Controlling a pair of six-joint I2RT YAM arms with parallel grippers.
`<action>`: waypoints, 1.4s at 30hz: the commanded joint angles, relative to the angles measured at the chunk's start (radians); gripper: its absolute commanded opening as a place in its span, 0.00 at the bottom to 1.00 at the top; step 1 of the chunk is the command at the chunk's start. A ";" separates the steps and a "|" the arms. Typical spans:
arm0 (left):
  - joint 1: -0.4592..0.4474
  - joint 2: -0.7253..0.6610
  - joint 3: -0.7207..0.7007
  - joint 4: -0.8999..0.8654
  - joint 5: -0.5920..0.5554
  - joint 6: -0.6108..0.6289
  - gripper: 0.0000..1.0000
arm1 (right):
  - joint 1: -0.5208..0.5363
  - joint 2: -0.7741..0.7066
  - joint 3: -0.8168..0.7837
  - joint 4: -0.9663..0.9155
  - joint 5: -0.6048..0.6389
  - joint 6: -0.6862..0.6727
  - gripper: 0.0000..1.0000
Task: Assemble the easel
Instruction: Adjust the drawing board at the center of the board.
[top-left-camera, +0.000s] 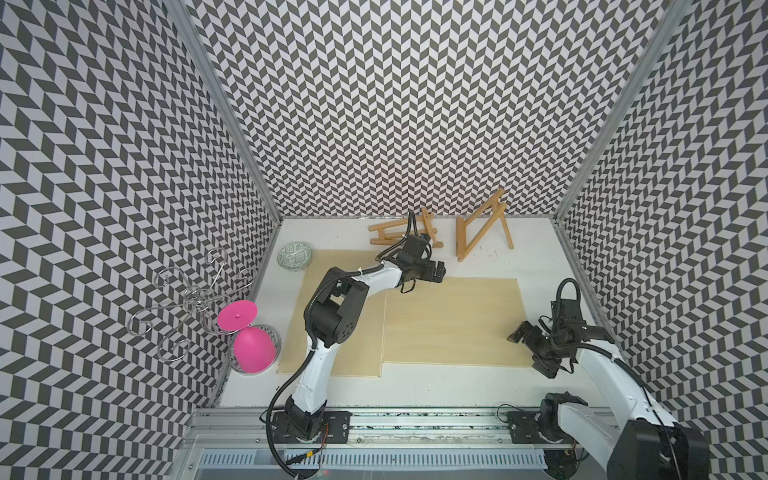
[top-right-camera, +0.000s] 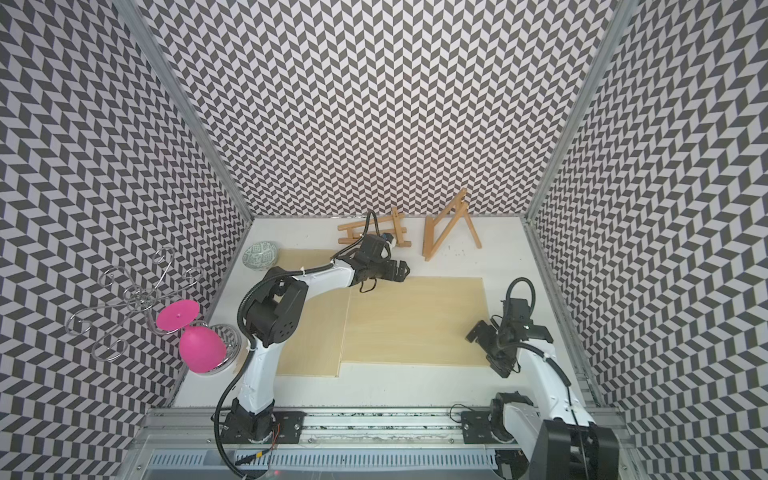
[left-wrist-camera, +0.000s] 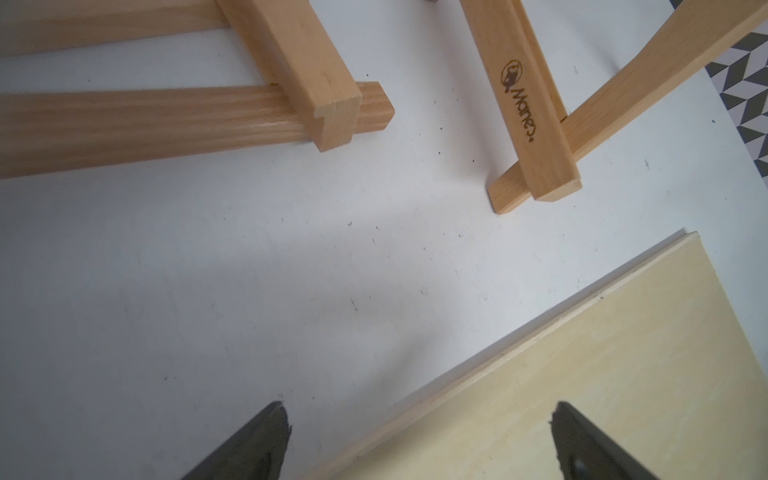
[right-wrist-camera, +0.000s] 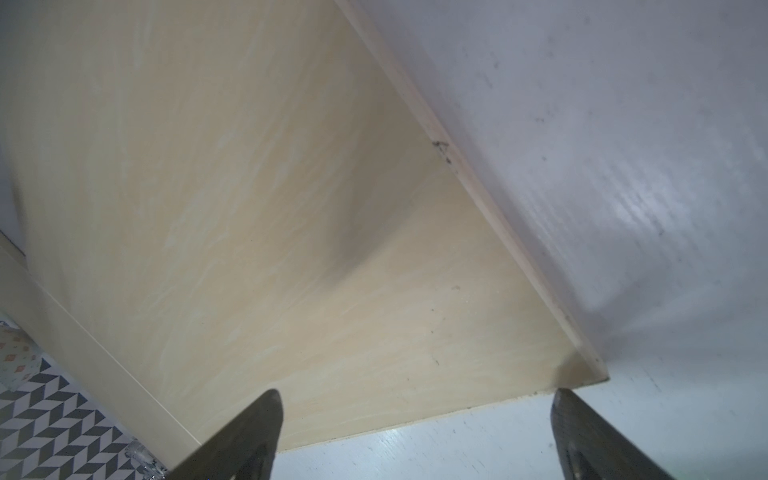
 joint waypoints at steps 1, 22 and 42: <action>0.003 0.042 0.050 -0.048 0.013 0.027 0.99 | 0.022 0.000 -0.015 -0.004 0.014 0.003 0.99; -0.008 -0.046 -0.138 -0.086 0.085 0.025 0.96 | -0.053 0.152 -0.009 0.323 0.071 0.038 0.99; -0.122 -0.218 -0.371 0.048 0.195 -0.155 0.94 | -0.242 0.485 0.165 0.485 0.014 -0.116 0.99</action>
